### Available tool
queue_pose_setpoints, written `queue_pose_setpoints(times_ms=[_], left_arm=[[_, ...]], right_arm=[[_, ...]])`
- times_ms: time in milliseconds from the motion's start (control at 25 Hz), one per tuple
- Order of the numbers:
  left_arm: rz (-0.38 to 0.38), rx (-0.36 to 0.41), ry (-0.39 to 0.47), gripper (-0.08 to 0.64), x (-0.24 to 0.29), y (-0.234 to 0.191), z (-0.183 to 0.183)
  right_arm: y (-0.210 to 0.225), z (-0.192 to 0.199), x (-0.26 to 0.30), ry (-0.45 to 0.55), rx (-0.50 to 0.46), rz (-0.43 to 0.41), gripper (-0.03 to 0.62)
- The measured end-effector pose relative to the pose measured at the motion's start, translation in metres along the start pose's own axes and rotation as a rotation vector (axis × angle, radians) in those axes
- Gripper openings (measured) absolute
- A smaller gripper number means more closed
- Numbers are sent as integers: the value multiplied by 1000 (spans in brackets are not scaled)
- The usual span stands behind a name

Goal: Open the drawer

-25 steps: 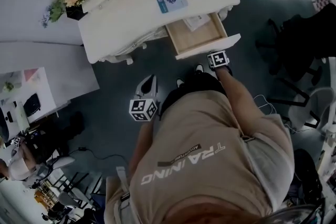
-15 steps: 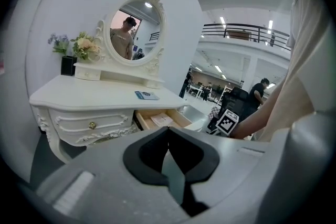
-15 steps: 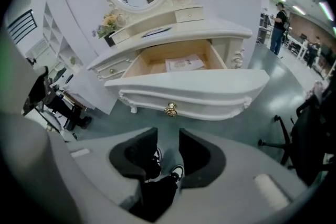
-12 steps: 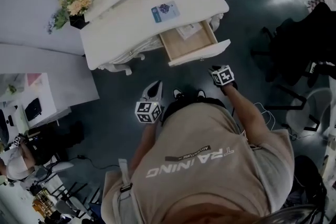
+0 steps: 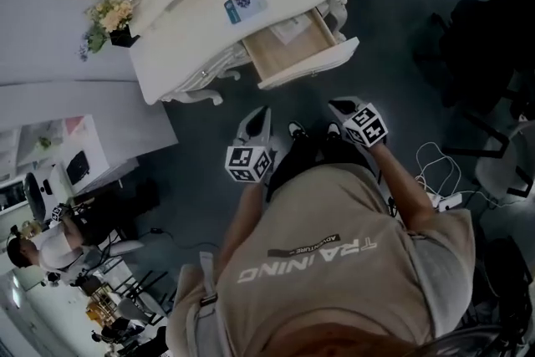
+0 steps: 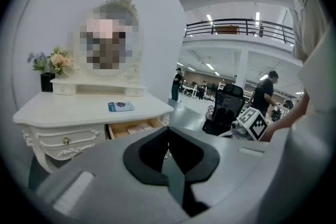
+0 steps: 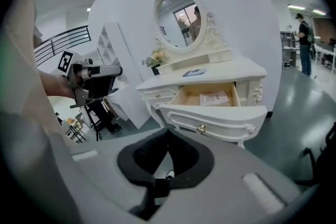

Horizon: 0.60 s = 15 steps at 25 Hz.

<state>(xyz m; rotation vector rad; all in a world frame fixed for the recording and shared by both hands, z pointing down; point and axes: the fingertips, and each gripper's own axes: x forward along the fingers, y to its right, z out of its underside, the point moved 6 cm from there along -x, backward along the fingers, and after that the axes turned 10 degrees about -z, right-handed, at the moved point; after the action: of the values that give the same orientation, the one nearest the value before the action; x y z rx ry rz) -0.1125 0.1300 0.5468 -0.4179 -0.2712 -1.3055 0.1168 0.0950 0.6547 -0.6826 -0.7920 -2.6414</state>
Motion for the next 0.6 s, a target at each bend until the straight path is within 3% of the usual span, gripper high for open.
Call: queue_pose_setpoints(times_ms=[200,360,520,600], left_arm=[[-39,-5,-13,8,-23,-1,9],[-58,39,60,8,-42,-5,-9],[-34,118,137,8,-65,-6,-30],[-35,121,170,8,-83,-11,-39]], right_arm=[[-38,-32,-12,2,-187,-42,3],[-62,-65,-22,120,-249,-42,3],[-87,-94,-32,250,-283,16,3],[-109,-110,-37,315,-299,26,3]])
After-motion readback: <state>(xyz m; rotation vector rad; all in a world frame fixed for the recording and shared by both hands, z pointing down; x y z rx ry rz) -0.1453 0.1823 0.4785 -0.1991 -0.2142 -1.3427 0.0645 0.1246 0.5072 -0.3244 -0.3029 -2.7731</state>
